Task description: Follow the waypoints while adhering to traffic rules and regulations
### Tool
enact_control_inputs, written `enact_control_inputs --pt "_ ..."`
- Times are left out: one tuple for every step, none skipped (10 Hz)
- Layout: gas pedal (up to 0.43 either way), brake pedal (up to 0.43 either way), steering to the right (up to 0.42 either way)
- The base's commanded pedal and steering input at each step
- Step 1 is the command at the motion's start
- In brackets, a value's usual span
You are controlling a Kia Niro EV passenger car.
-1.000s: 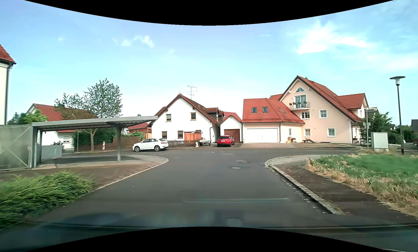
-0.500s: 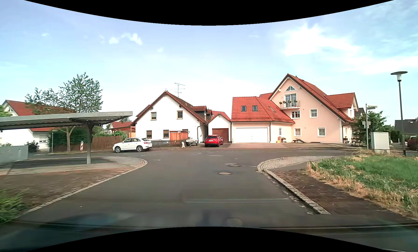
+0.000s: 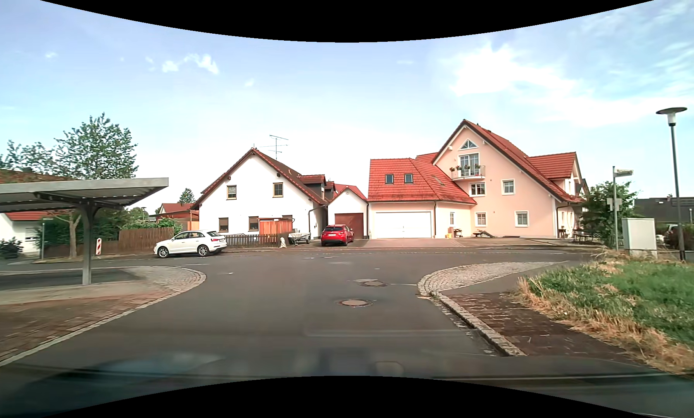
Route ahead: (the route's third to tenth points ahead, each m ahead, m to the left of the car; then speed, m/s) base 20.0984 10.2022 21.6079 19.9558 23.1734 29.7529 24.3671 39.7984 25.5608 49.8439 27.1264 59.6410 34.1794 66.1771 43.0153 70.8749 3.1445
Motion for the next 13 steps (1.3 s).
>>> enact_control_inputs --pt "0.008 0.0 0.078" --pt "0.008 0.0 0.07" --pt "0.008 0.0 0.066" --pt "0.008 0.0 0.064" --pt "0.0 0.0 0.061" --pt "0.0 0.0 0.055" --pt "0.0 0.0 0.047" --pt "0.0 0.0 0.039" --pt "0.0 0.0 0.036" --pt "0.0 0.0 0.035" --pt "0.0 0.0 0.033" --pt "0.0 0.0 0.028" --pt "0.0 0.0 0.025"
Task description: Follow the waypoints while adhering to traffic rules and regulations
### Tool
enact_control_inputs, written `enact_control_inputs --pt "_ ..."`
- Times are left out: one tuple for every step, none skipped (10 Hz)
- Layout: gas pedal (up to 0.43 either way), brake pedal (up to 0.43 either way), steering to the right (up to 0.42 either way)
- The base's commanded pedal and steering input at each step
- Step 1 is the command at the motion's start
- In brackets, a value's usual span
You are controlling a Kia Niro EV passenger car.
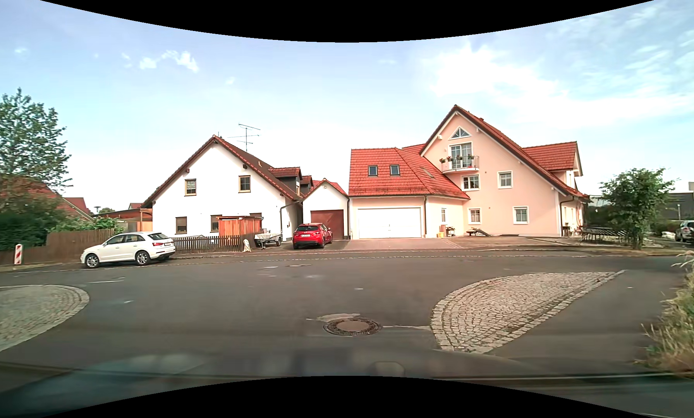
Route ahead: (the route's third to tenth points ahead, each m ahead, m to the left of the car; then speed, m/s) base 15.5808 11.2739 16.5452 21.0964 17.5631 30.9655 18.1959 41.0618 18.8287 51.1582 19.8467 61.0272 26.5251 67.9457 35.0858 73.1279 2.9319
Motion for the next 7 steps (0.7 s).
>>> enact_control_inputs --pt "0.0 0.0 0.025" --pt "0.0 0.0 0.024" --pt "0.0 0.0 0.023" --pt "0.0 0.043 0.023" --pt "0.0 0.061 0.022" --pt "0.0 0.079 0.019" --pt "0.0 0.098 0.019"
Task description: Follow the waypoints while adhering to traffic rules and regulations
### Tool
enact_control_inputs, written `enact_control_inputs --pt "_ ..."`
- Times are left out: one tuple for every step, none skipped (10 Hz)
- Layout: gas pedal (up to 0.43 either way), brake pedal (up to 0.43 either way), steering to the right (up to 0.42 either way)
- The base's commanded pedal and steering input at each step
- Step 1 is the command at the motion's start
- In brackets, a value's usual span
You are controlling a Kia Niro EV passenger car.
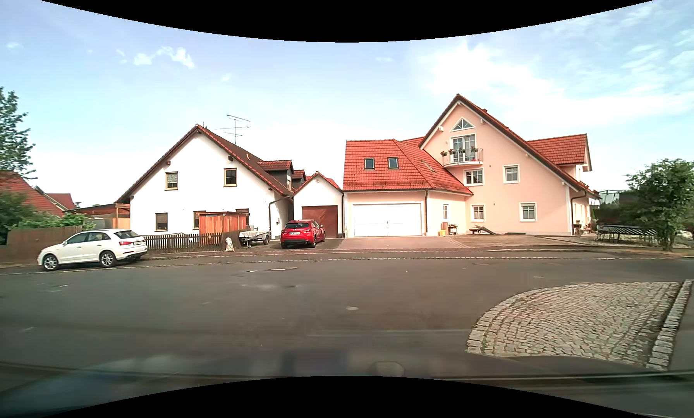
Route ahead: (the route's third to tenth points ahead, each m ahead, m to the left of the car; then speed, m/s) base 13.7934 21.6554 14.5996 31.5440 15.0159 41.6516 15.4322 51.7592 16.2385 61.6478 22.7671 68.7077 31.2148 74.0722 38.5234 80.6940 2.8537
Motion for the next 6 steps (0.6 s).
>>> enact_control_inputs --pt "0.0 0.128 0.019" --pt "0.0 0.146 0.013" --pt "0.0 0.152 0.006" --pt "0.0 0.146 0.003" --pt "0.0 0.14 0.006" --pt "0.0 0.14 0.01"
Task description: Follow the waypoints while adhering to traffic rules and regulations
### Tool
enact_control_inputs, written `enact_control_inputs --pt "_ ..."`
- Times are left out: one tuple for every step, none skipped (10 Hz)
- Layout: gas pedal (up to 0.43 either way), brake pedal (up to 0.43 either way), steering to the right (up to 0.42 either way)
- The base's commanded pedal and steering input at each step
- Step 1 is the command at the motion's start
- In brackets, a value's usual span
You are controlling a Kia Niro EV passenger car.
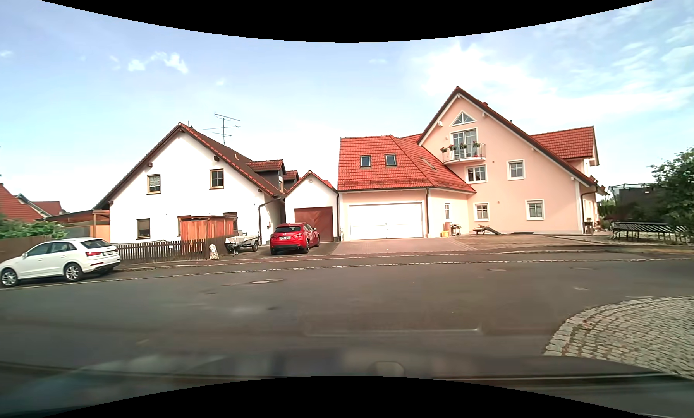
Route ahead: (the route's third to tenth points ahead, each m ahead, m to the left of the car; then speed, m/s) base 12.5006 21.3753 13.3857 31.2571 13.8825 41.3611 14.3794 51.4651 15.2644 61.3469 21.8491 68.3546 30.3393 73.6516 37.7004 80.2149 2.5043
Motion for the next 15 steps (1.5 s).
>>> enact_control_inputs --pt "0.0 0.122 0.012" --pt "0.0 0.116 0.01" --pt "0.0 0.116 0.005" --pt "0.0 0.116 0.003" --pt "0.0 0.116 0.001" --pt "0.0 0.116 0.0" --pt "0.0 0.116 -0.003" --pt "0.0 0.116 -0.009" --pt "0.0 0.11 -0.016" --pt "0.0 0.061 -0.018" --pt "0.0 0.043 -0.018" --pt "0.0 0.043 -0.019" --pt "0.0 0.043 -0.029" --pt "0.0 0.043 -0.036" --pt "0.0 0.043 -0.037"
